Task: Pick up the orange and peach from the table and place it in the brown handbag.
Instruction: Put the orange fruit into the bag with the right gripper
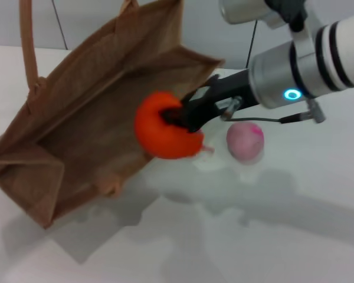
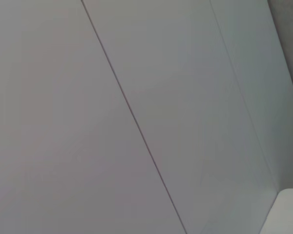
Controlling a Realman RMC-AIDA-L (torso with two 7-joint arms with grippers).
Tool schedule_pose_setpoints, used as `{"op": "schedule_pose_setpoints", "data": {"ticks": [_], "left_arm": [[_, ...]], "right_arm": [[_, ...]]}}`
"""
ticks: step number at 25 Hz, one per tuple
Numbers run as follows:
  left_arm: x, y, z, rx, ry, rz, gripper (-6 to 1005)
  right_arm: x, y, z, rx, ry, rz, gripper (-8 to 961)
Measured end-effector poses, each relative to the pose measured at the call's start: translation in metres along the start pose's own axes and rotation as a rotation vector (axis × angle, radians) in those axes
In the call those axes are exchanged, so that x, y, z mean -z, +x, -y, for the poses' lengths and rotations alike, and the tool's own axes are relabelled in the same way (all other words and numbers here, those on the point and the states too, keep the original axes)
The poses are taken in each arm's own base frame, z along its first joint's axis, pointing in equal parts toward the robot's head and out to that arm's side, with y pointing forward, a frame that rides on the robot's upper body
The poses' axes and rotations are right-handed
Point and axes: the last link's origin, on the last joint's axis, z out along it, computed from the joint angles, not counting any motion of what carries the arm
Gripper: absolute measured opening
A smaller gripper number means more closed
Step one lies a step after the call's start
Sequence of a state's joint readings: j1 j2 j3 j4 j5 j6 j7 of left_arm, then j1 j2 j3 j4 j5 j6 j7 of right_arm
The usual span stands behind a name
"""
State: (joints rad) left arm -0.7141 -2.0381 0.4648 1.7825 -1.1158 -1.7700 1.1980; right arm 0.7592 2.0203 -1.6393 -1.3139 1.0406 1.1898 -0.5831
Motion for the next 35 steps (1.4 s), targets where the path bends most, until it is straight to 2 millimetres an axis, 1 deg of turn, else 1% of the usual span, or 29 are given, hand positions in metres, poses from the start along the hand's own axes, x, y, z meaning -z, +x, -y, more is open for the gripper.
{"op": "schedule_pose_setpoints", "data": {"ticks": [5, 10, 14, 20, 26, 35], "left_arm": [[0.001, -0.003, 0.002, 0.007, 0.012, 0.002, 95], [0.0, -0.003, 0.002, 0.004, 0.013, 0.006, 95], [-0.001, 0.0, 0.001, 0.001, 0.008, -0.006, 95], [-0.007, 0.007, -0.002, -0.016, -0.017, -0.024, 94], [-0.016, 0.017, -0.006, -0.032, -0.045, -0.051, 94], [-0.016, 0.019, -0.007, -0.03, -0.045, -0.064, 93]], "right_arm": [[-0.001, -0.012, -0.013, 0.017, -0.098, 0.091, 87], [0.003, -0.022, -0.021, 0.048, -0.12, 0.124, 66], [0.001, -0.021, -0.02, 0.052, -0.118, 0.126, 57], [-0.01, -0.019, -0.009, 0.012, -0.172, 0.135, 56], [-0.017, -0.019, -0.006, 0.042, -0.206, 0.147, 120], [-0.022, -0.016, -0.003, 0.056, -0.192, 0.149, 295]]}}
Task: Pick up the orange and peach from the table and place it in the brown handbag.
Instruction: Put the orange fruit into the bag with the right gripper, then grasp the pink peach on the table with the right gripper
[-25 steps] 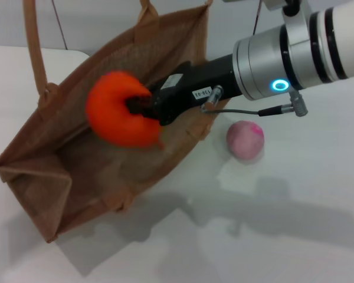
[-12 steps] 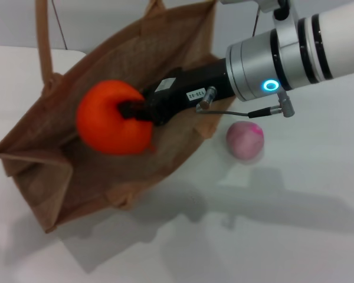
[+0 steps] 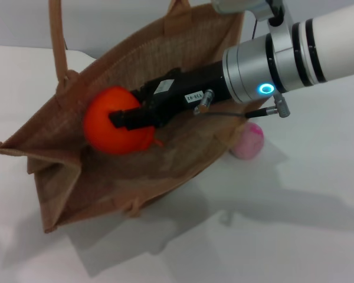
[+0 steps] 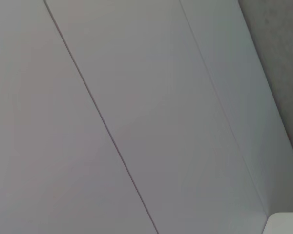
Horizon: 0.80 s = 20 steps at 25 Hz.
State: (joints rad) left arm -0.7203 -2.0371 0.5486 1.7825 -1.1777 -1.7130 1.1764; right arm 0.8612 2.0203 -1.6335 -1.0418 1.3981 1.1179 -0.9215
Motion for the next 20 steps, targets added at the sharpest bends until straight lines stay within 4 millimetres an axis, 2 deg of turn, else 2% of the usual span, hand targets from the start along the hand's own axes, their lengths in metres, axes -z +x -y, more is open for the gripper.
{"op": "schedule_pose_setpoints", "data": {"ticks": [2, 8, 13, 20], "left_arm": [[0.0, -0.001, 0.0, 0.001, 0.001, 0.002, 93], [0.011, -0.013, 0.005, 0.031, 0.053, 0.024, 94], [0.026, -0.025, 0.008, 0.048, 0.129, 0.051, 94], [0.044, -0.044, 0.011, 0.087, 0.203, 0.094, 95]], "right_arm": [[0.0, 0.0, 0.0, -0.003, -0.002, 0.0, 334], [0.003, 0.003, -0.001, -0.018, -0.02, -0.012, 571], [0.021, 0.007, 0.001, -0.058, -0.056, -0.007, 720], [0.064, 0.025, 0.022, -0.134, 0.026, 0.008, 720]]}}
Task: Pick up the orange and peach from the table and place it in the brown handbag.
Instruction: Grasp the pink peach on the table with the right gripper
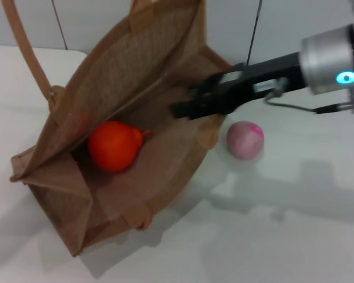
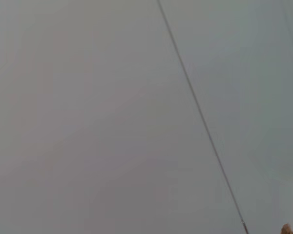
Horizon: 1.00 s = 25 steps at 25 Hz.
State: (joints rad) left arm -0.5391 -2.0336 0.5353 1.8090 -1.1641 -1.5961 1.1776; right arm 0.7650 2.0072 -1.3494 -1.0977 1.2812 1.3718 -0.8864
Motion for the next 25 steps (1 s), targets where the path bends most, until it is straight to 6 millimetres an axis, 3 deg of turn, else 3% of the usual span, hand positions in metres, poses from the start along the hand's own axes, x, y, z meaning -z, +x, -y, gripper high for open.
{"op": "schedule_pose_setpoints", "data": {"ticks": [4, 10, 15, 25], "left_arm": [[0.006, -0.008, 0.002, 0.015, 0.023, 0.016, 93], [0.015, -0.013, 0.005, 0.029, 0.063, 0.034, 90], [0.022, -0.02, 0.008, 0.05, 0.097, 0.069, 90], [0.029, -0.026, 0.01, 0.068, 0.115, 0.082, 89]], "right_arm": [[0.019, 0.008, 0.014, -0.012, 0.117, -0.04, 720], [0.029, 0.021, 0.043, -0.011, 0.325, -0.153, 721], [0.029, 0.036, 0.059, -0.023, 0.42, -0.217, 721], [0.017, 0.057, 0.063, -0.066, 0.407, -0.266, 720]]}}
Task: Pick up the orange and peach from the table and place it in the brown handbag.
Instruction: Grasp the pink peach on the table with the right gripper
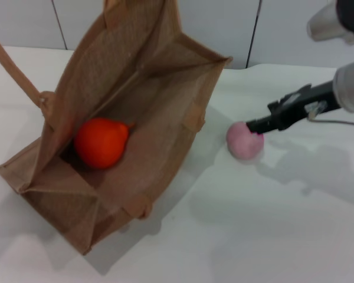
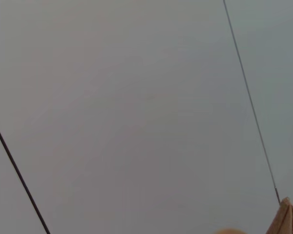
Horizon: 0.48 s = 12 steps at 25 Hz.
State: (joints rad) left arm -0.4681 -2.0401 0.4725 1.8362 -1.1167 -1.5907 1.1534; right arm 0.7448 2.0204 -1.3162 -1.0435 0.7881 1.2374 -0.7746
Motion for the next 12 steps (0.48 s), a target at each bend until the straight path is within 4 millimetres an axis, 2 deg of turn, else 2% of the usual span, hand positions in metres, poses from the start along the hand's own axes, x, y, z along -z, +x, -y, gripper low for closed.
{"op": "schedule_pose_setpoints", "data": {"ticks": [6, 12], "left_arm": [[-0.001, -0.001, 0.0, 0.005, -0.003, 0.001, 89], [-0.003, 0.0, 0.0, 0.005, -0.009, -0.002, 89]], "right_arm": [[-0.02, 0.004, -0.003, 0.009, -0.002, -0.046, 720], [-0.029, 0.0, 0.0, 0.0, 0.017, -0.042, 721]]}}
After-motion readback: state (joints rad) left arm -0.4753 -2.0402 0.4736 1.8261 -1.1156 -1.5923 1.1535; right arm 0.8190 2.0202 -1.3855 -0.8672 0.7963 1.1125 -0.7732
